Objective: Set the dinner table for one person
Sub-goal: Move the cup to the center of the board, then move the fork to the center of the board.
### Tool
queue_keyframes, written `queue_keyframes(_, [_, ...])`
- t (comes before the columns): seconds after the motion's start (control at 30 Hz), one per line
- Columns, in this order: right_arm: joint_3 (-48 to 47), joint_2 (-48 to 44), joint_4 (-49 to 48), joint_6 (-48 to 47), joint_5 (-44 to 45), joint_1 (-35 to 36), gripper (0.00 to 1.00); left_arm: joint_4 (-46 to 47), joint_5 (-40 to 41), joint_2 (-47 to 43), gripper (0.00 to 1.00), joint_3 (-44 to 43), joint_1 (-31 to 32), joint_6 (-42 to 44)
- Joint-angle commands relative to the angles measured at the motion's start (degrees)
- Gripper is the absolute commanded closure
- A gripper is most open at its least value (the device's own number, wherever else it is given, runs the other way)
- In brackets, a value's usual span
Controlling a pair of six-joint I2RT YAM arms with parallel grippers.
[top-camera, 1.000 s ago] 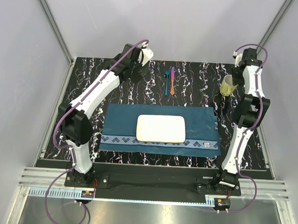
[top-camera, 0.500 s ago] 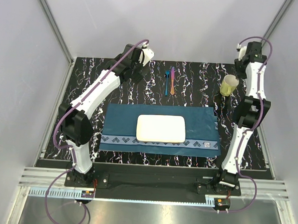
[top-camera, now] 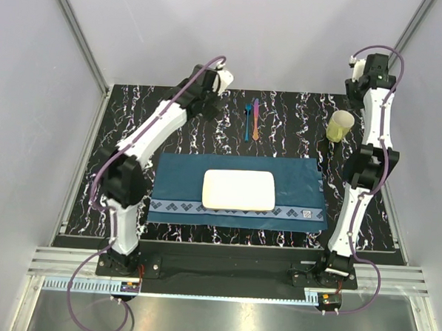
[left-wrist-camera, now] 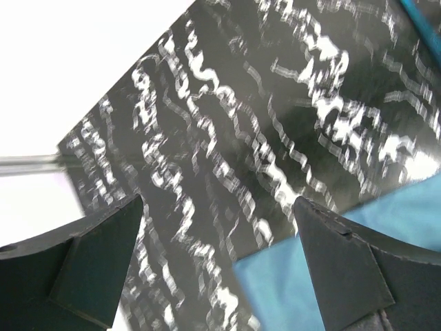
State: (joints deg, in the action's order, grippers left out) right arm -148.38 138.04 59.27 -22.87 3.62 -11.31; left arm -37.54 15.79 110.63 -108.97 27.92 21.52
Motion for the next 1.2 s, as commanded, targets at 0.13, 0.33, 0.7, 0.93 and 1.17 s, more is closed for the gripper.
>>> queue_keyframes(0.13, [-0.25, -7.34, 0.68, 1.16, -5.29, 3.22, 0.54, 5.10, -4.08, 13.55, 0.03, -9.51, 0.64, -10.51])
queue_keyframes(0.33, [9.14, -12.70, 3.56, -1.20, -4.06, 5.59, 0.55, 11.34, -18.22, 17.33, 0.05, -11.25, 0.29, -22.90])
queue_keyframes(0.7, [8.89, -14.37, 7.71, -1.56, 0.60, 7.53, 0.56, 24.88, -35.65, 27.69, 0.09, -14.95, -2.79, -44.19])
queue_keyframes(0.93, [13.02, -17.80, 7.80, -1.74, 2.62, 9.20, 0.56, 21.81, -35.39, 39.04, 0.11, -26.11, -2.52, -47.70])
queue_keyframes(1.17, [13.11, -19.03, 7.79, -2.53, 4.12, 9.90, 0.55, 18.82, -32.32, 39.40, 0.14, -26.30, -1.20, -44.11])
